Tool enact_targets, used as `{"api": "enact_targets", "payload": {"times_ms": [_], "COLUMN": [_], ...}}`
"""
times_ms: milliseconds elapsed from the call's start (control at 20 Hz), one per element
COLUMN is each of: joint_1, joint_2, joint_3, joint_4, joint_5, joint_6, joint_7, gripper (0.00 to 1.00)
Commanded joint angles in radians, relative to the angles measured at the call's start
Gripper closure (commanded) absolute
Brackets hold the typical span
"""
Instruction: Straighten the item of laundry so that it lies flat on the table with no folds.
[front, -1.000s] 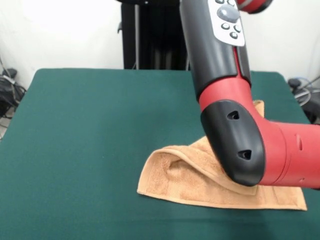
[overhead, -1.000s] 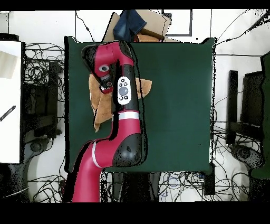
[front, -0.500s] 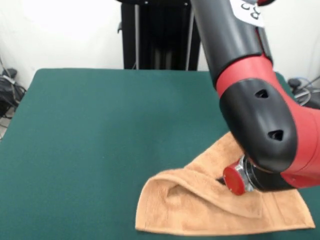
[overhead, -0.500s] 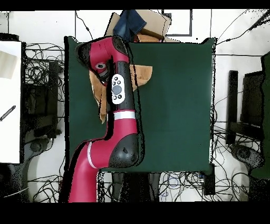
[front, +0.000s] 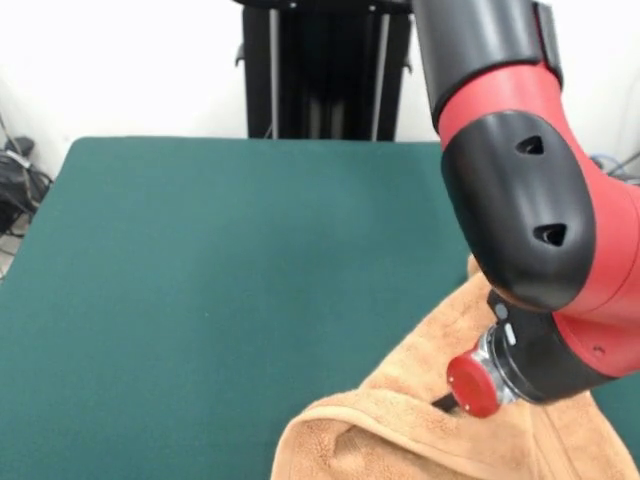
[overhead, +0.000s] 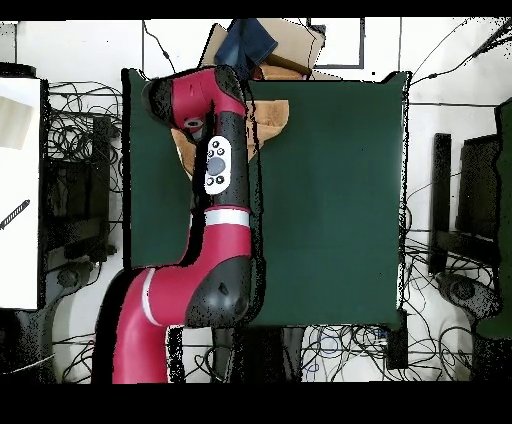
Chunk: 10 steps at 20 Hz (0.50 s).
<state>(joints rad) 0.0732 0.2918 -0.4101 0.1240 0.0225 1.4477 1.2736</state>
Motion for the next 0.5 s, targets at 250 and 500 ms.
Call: {"api": "enact_targets", "payload": {"times_ms": [250, 500], "joint_1": [-0.037, -0.075], "joint_2": [0.177, 0.229], "joint_3": [-0.174, -0.293], "joint_4": [-0.040, -0.137], "joint_5": [0.028, 0.001], "joint_6": [0.580, 0.669], "joint_7": [0.251, 0.177], "gripper": [1.00, 1.00]}}
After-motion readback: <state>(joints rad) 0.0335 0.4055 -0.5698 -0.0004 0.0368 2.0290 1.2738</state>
